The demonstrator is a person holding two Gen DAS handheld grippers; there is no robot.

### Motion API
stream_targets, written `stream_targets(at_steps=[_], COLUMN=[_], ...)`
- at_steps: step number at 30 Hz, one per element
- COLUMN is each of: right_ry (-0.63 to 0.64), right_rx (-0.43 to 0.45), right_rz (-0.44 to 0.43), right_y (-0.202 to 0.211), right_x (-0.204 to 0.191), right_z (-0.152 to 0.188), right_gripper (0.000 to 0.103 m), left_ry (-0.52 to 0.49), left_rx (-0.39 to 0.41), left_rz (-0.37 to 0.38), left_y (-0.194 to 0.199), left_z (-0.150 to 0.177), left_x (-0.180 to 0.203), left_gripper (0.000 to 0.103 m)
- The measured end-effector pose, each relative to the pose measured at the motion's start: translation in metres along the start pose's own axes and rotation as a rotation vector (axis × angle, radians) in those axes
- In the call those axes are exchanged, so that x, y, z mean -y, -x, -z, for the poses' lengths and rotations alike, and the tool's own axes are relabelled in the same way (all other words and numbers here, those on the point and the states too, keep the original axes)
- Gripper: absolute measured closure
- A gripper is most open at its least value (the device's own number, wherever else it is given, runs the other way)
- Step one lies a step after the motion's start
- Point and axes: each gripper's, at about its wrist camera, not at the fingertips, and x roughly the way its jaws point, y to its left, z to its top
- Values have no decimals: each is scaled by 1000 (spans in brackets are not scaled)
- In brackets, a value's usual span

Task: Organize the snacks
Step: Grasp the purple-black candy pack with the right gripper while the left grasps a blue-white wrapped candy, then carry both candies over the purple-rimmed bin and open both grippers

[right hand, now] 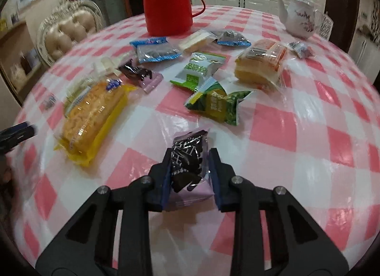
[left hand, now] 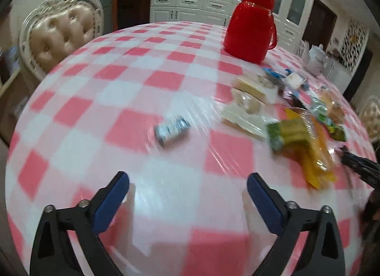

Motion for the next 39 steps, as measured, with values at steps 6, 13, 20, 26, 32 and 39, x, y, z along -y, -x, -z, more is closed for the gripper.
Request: stream_targets(at_steps=[6, 13, 20, 26, 32, 39], right_ry=[9, -15, -11, -23, -14, 80], right_rx=[-6, -4, 6, 41, 60, 130], right_rz=[-10, -42, -65, -62, -62, -46], right_y=[-2, -2, 0, 7, 22, 79], right_x=[-2, 4, 2, 5, 0, -26], right_z=[0, 1, 1, 2, 13, 41], right_gripper=[70, 70, 70, 70, 70, 70], left_ry=[-141, -239, -199, -120, -138, -169], left_rx=[-25, 20, 147, 217, 199, 180], left_rz=[-15, -6, -63, -1, 40, 74], left_y=[-30, -20, 32, 67, 83, 95], left_z=[-30, -17, 16, 42, 66, 94], left_x=[-7, 22, 67, 99, 126, 146], left_gripper=[54, 67, 67, 67, 67, 67])
